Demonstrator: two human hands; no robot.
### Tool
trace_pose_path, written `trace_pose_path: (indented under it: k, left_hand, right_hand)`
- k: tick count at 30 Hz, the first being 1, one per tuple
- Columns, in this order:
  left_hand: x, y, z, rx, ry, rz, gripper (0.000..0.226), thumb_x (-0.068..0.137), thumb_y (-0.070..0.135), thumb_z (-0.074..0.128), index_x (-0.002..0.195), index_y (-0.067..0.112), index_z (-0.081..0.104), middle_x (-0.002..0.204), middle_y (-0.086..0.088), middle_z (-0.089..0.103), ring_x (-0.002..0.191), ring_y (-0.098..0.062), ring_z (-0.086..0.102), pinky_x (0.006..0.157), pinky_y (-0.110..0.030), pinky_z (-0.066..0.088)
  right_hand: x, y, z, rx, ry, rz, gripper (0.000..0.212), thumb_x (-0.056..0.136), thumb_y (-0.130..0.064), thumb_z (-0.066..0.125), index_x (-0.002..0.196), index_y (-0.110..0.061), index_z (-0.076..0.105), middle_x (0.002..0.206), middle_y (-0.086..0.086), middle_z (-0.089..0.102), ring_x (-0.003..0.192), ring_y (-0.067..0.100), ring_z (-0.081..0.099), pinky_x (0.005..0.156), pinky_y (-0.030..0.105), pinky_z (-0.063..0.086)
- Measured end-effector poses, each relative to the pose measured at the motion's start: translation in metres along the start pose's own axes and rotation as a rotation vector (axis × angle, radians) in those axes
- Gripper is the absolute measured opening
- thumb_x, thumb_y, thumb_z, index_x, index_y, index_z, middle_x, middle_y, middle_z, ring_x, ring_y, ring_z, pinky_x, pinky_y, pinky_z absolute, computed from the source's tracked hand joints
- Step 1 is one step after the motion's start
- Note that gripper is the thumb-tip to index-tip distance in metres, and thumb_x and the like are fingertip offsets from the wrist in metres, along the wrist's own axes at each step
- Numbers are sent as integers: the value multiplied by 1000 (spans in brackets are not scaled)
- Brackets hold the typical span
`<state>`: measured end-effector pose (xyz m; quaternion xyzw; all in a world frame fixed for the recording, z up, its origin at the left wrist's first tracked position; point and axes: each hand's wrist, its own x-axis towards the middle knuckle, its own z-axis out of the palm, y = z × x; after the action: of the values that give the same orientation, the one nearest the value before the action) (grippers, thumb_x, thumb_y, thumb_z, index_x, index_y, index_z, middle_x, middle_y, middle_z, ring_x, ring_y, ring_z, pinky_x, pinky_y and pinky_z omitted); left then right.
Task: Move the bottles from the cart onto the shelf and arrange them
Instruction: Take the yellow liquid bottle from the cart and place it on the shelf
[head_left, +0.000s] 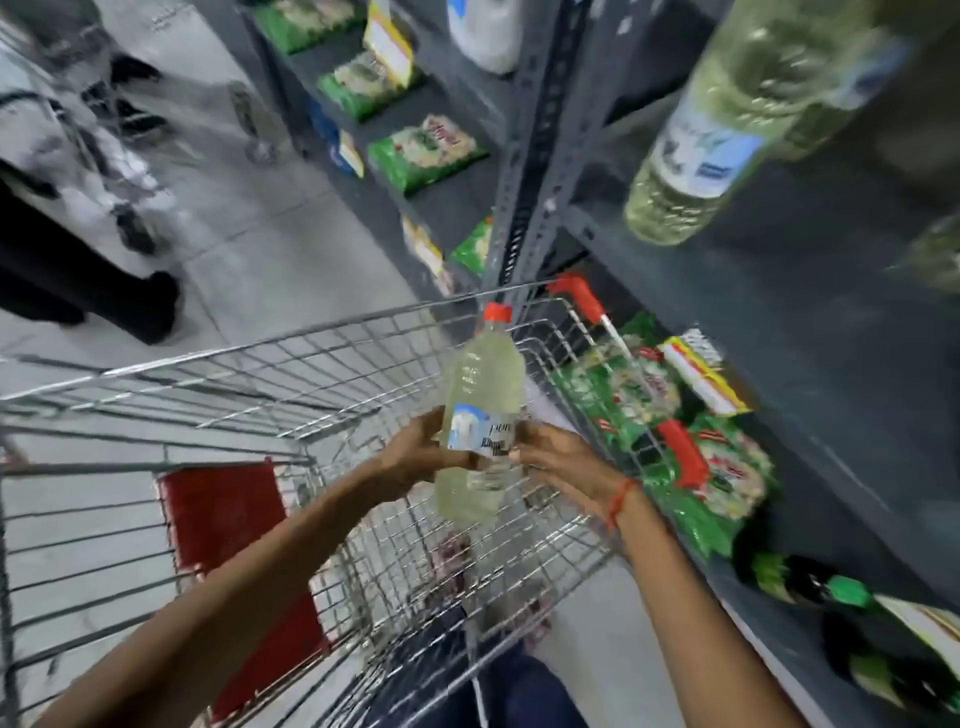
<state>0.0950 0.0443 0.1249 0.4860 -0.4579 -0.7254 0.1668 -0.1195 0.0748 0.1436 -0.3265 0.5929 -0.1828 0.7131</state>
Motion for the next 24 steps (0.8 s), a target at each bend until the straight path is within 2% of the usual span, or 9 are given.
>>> trace_pose_path:
  k: [4, 7, 8, 10, 11, 14, 17, 20, 24]
  left_hand:
    - [-7, 81, 47, -54, -149, 112, 63, 57, 8, 81, 114, 19, 59, 106, -3, 73, 100, -21, 69, 82, -43, 59]
    - [-5, 134, 82, 35, -245, 194, 58, 64, 2, 77, 118, 12, 59, 107, -4, 74, 99, -22, 69, 77, -35, 60]
    - [-3, 149, 94, 63, -256, 223, 52, 68, -4, 74, 116, 12, 60, 103, -2, 75, 96, -20, 70, 73, -31, 59]
    - [2, 174, 116, 112, -272, 270, 48, 68, -4, 75, 109, 17, 62, 99, 0, 76, 94, -20, 71, 73, -31, 59]
    - [6, 186, 127, 141, -292, 310, 52, 63, 3, 82, 109, 19, 63, 102, -1, 76, 97, -22, 70, 77, -35, 59]
    - [21, 220, 161, 315, -308, 421, 60, 55, 3, 88, 106, 21, 62, 97, 11, 75, 96, -12, 68, 79, -24, 57]
    - [41, 247, 193, 436, -323, 512, 58, 56, -4, 84, 99, 25, 60, 90, 18, 73, 85, 6, 65, 77, -12, 53]
    - [69, 261, 218, 500, -333, 591, 62, 57, -8, 84, 107, 15, 56, 99, 6, 67, 81, 16, 62, 78, -8, 51]
    - [95, 271, 235, 608, -369, 596, 80, 58, 4, 83, 129, 5, 47, 125, -5, 58, 112, -10, 57, 95, -22, 47]
  right_hand:
    - [-68, -30, -44, 11, 127, -249, 54, 82, 2, 64, 130, -8, 42, 132, 17, 56, 115, 23, 56, 98, 36, 50]
    - [-107, -47, -73, 69, 209, -407, 55, 76, -2, 71, 123, -9, 43, 130, 34, 51, 109, 24, 54, 100, 43, 46]
    - [-120, -52, -82, 96, 224, -446, 53, 74, -2, 72, 119, -14, 45, 129, 37, 49, 107, 23, 54, 98, 40, 49]
    - [-142, -61, -99, 95, 257, -503, 52, 72, 1, 72, 113, -23, 48, 121, 26, 56, 104, 18, 55, 89, 24, 54]
    - [-153, -64, -109, 71, 285, -517, 54, 73, 3, 71, 112, -27, 50, 119, 15, 59, 106, 17, 55, 90, 23, 52]
    - [-180, -69, -137, -28, 416, -585, 53, 68, -3, 76, 108, -32, 58, 112, -2, 65, 108, 18, 58, 97, 36, 47]
    - [-194, -65, -160, -46, 622, -646, 57, 67, -7, 80, 116, -24, 57, 113, 3, 65, 106, 21, 60, 98, 38, 48]
    - [-191, -59, -179, 29, 789, -667, 65, 67, -2, 79, 125, -12, 49, 118, 10, 63, 109, 26, 61, 92, 30, 52]
    - [-182, -54, -192, 74, 928, -684, 71, 72, 0, 75, 133, -9, 42, 124, 9, 58, 112, 25, 58, 77, 8, 53]
